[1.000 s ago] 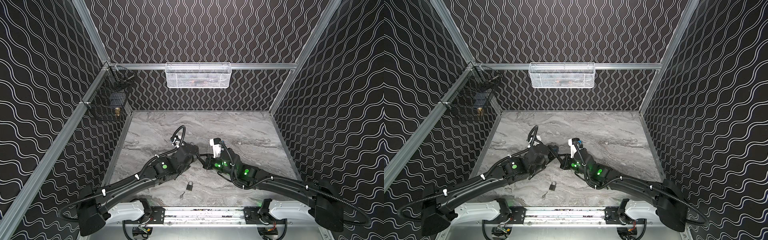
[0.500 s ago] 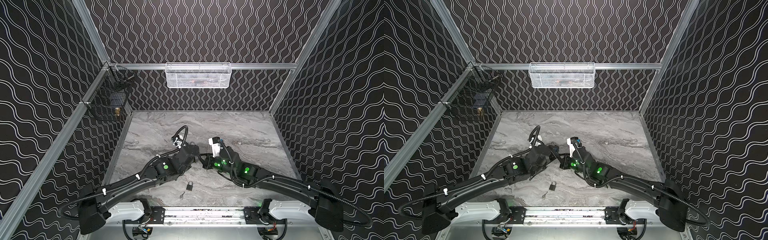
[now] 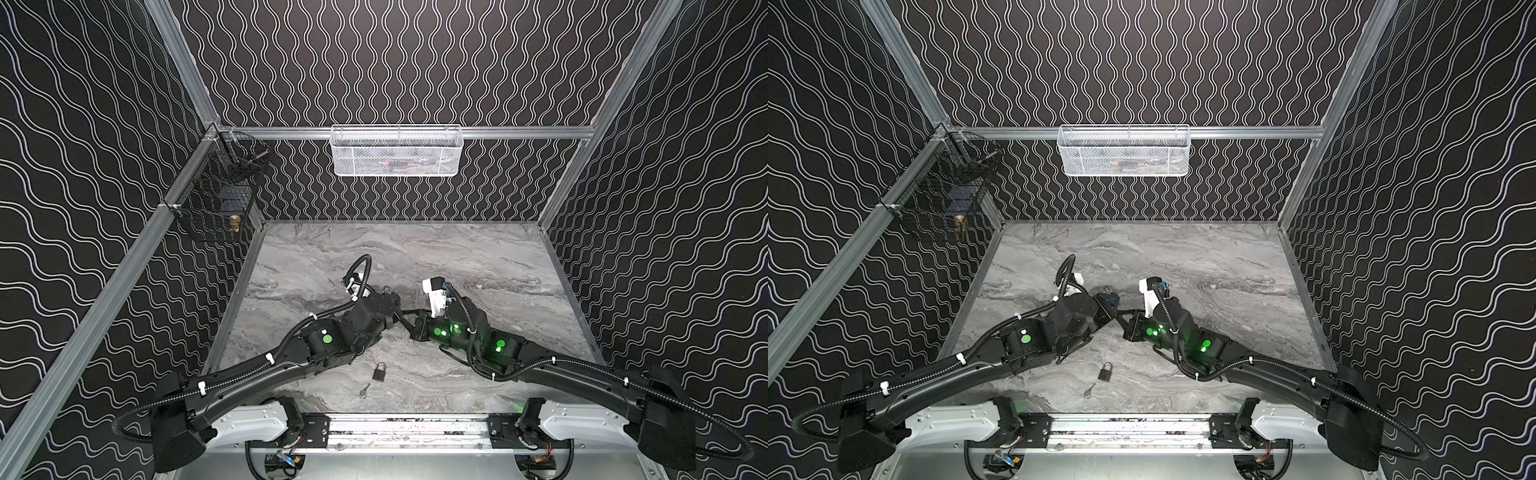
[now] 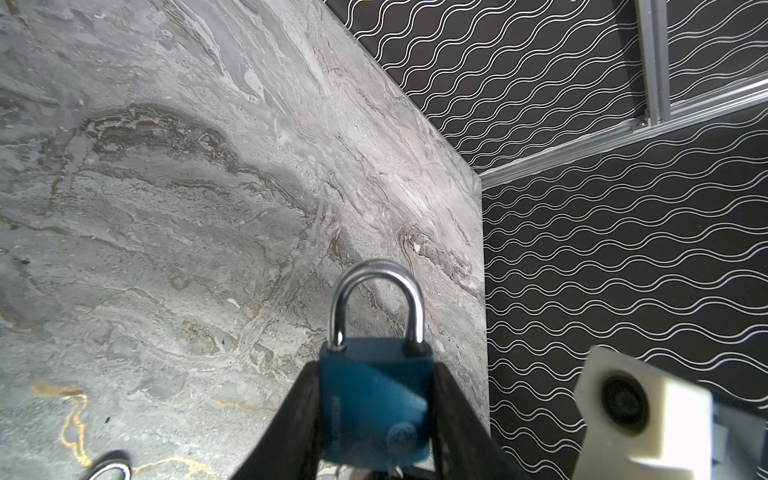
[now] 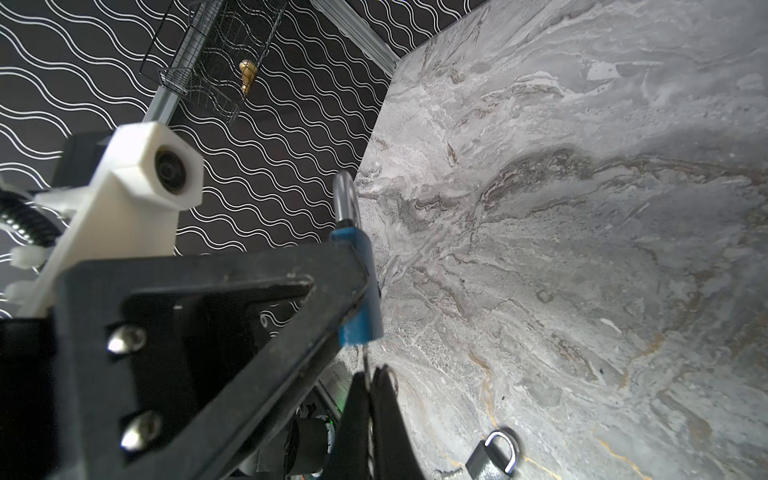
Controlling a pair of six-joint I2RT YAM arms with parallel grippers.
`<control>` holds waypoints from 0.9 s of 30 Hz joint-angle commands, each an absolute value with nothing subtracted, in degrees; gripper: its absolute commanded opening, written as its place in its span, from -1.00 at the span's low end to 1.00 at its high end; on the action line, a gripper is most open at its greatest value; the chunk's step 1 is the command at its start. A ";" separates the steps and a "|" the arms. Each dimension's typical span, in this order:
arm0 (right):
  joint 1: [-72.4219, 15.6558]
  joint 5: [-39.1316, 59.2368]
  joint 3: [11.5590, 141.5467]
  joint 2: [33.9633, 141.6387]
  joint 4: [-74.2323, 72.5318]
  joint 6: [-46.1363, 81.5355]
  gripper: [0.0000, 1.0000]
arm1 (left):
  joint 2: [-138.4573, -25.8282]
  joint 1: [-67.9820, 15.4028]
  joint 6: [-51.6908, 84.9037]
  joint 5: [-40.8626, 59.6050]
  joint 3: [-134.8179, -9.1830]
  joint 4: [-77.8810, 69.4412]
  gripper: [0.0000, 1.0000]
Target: Unlock with the key
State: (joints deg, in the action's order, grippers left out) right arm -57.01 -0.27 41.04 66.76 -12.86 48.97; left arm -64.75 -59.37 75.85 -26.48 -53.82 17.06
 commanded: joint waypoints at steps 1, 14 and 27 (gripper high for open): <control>-56.35 2.17 40.01 66.84 -23.42 53.35 -1.00 | -64.21 -59.77 78.14 -21.58 -53.28 13.36 -1.00; -53.27 9.13 36.91 68.52 -31.89 60.74 -1.00 | -62.49 -59.77 80.46 -19.42 -50.97 9.56 -1.00; -51.46 11.71 34.15 68.46 -39.78 66.00 -1.00 | -61.06 -59.77 82.92 -17.34 -50.13 7.21 -1.00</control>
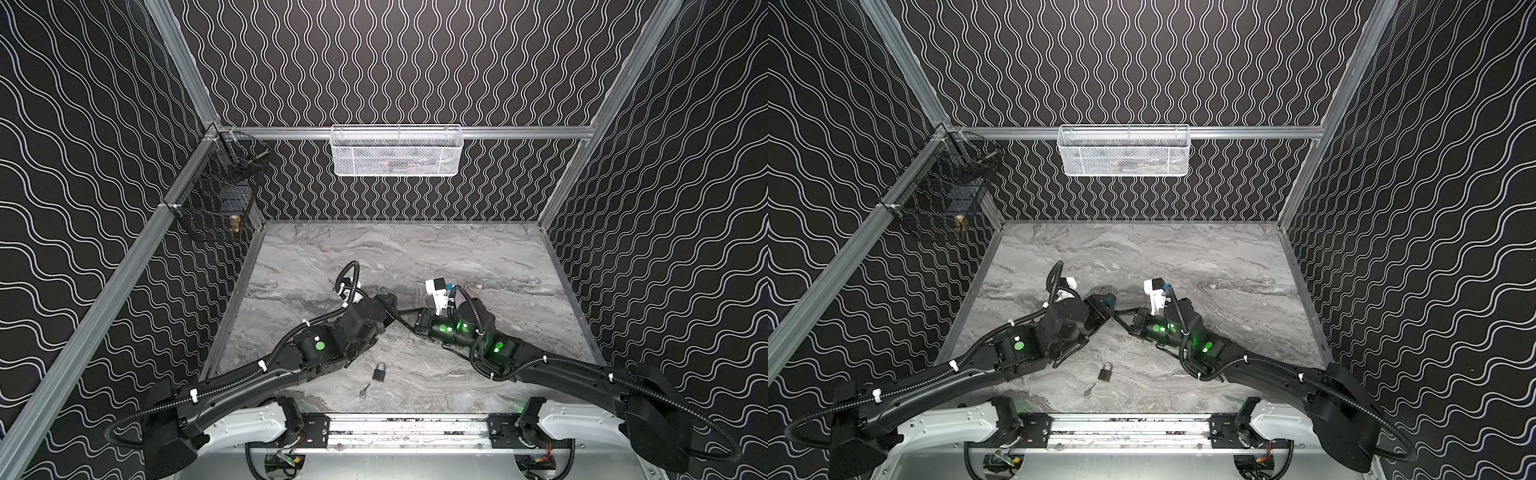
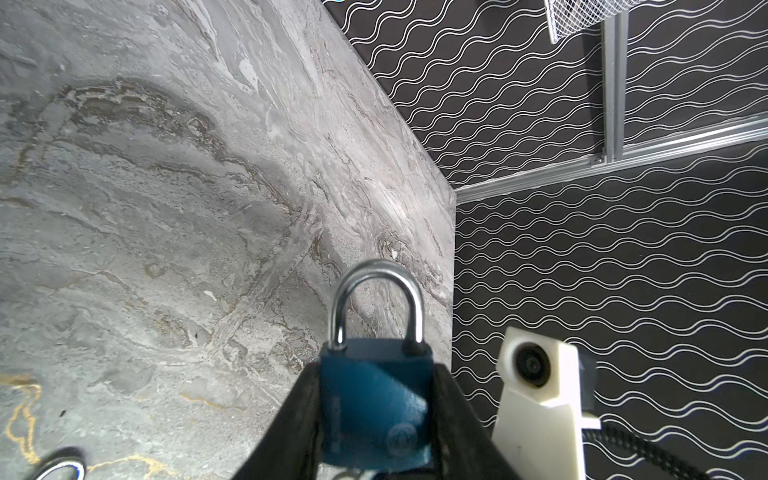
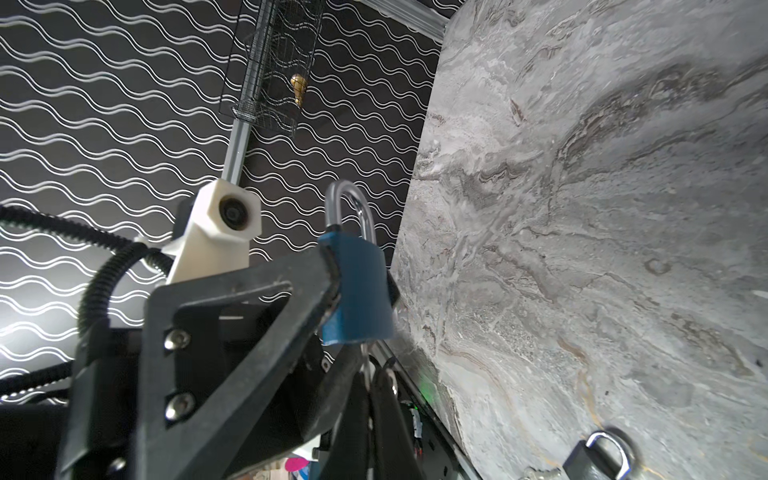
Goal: Unlock with the key
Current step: 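Turn the inserted key with the right gripper while the left gripper holds the padlock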
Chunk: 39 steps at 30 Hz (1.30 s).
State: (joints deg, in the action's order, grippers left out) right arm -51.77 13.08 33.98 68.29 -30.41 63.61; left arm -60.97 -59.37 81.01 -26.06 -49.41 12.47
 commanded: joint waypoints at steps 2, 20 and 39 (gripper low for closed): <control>-51.33 12.21 34.25 68.64 -40.38 66.68 -1.00 | -61.32 -59.77 82.67 -17.14 -50.52 7.21 -1.00; -51.24 11.75 33.67 70.29 -46.76 72.22 -1.00 | -62.67 -60.03 86.21 -16.26 -49.68 3.86 -1.00; -51.24 12.80 33.10 71.63 -49.74 75.15 -1.00 | -61.86 -61.21 89.11 -16.78 -48.84 0.33 -1.00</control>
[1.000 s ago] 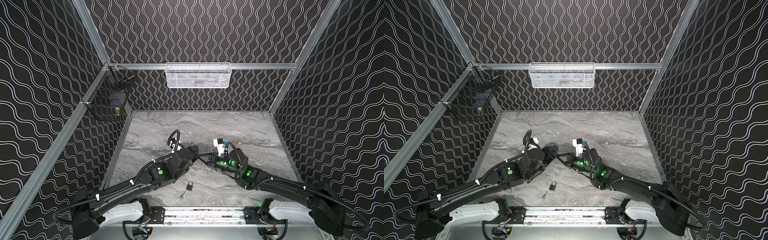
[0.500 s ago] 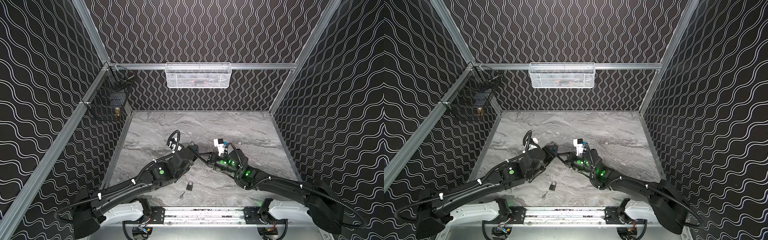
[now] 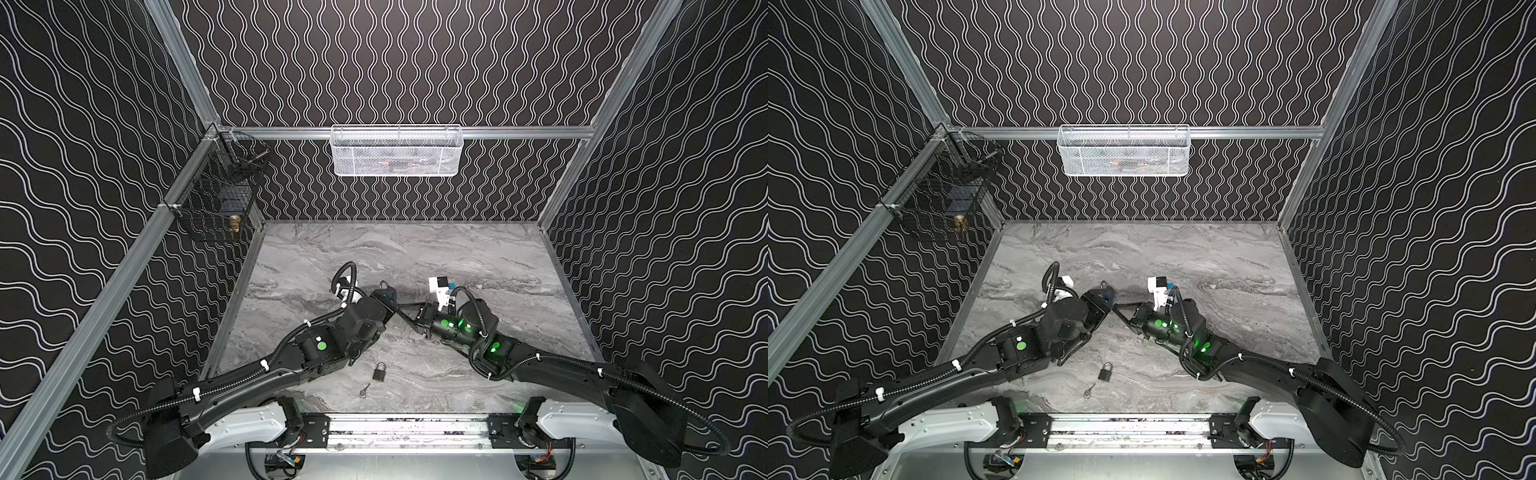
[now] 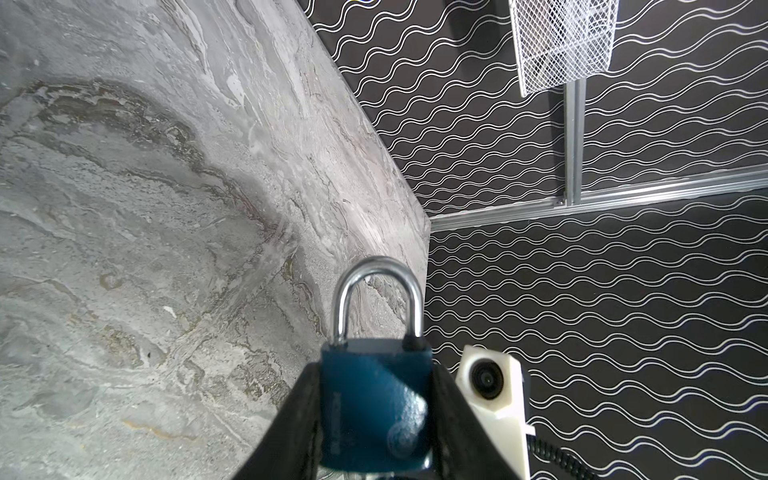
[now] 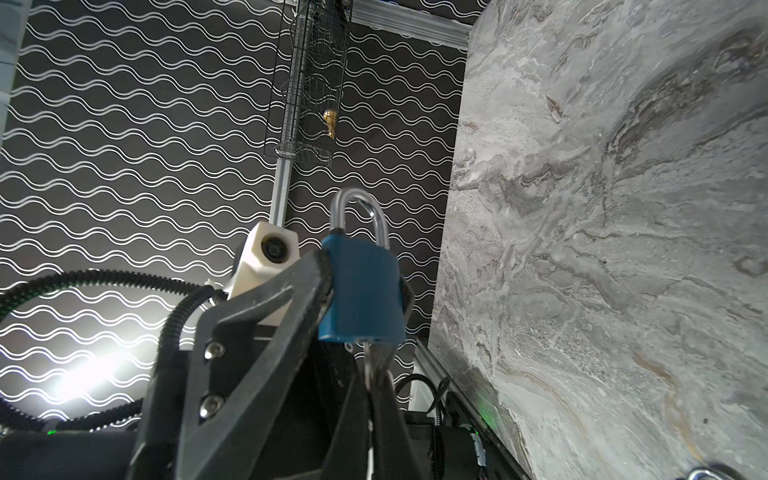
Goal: Unlock with the key
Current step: 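Turn the inserted key with the right gripper while the left gripper holds the padlock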
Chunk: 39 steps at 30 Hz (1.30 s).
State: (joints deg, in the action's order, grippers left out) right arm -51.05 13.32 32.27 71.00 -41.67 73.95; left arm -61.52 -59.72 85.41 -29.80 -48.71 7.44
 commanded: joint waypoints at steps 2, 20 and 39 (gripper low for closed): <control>-51.49 12.85 33.21 71.81 -49.45 75.23 -1.00 | -61.96 -61.43 88.37 -17.13 -48.87 -0.97 -1.00; -52.21 9.31 31.51 71.02 -47.97 77.27 -1.00 | -62.12 -63.54 90.27 -20.13 -48.37 -4.56 -1.00; -52.25 7.49 35.54 69.26 -32.38 64.45 -0.77 | -60.83 -62.68 81.99 -27.76 -50.49 5.76 -1.00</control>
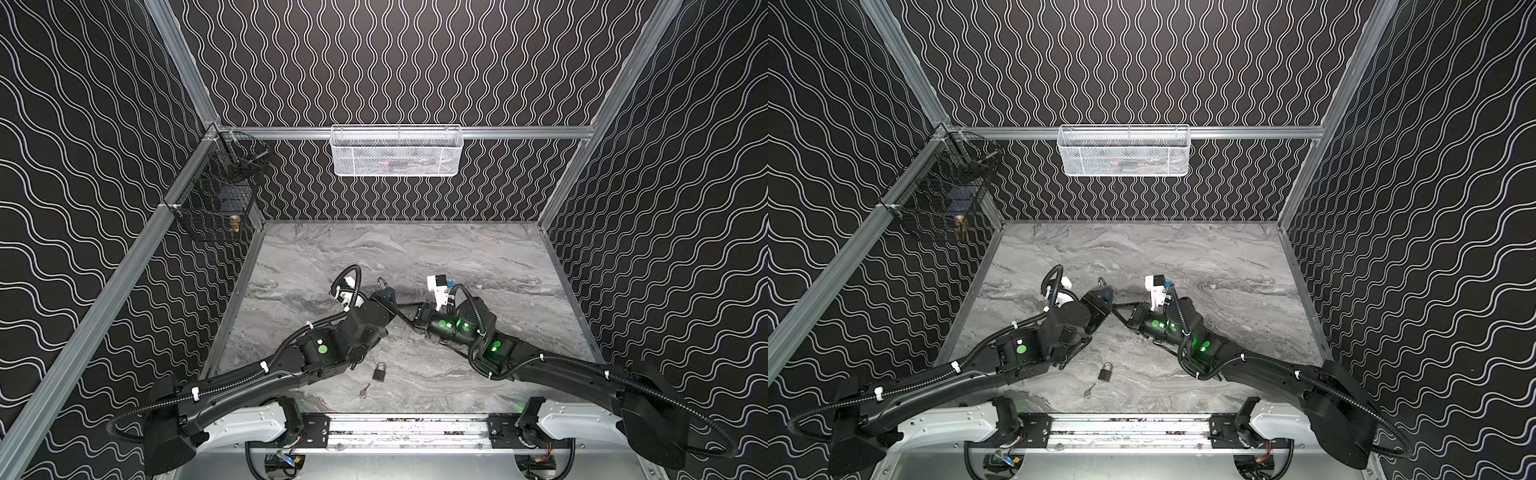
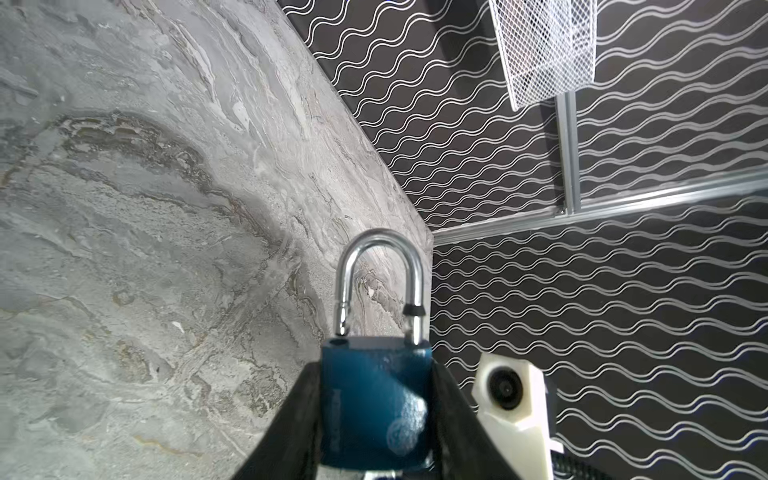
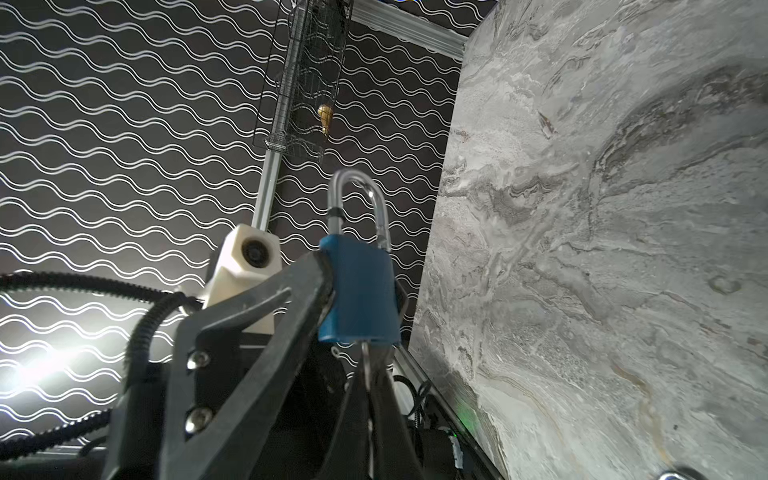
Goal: Unlock with the key
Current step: 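Turn the inserted key with the right gripper while the left gripper holds the padlock, then open the right gripper and draw it back from the key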
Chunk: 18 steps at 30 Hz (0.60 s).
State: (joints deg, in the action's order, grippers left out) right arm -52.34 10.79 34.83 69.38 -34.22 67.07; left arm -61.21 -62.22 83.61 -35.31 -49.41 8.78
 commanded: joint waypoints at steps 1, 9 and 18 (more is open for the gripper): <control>-52.21 7.35 35.38 69.33 -32.21 64.66 -0.71 | -60.86 -62.50 81.21 -28.49 -50.56 5.96 -1.00; -52.14 7.76 35.38 68.98 -31.63 63.89 -0.45 | -61.33 -60.50 80.53 -29.96 -50.64 8.69 -1.00; -52.26 7.92 36.33 64.41 -24.47 59.22 0.01 | -61.70 -55.25 69.16 -27.07 -51.77 11.16 -1.00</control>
State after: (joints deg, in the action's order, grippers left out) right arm -52.21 8.40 35.29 65.60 -27.64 61.82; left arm -61.87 -56.51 75.57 -28.25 -51.29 11.44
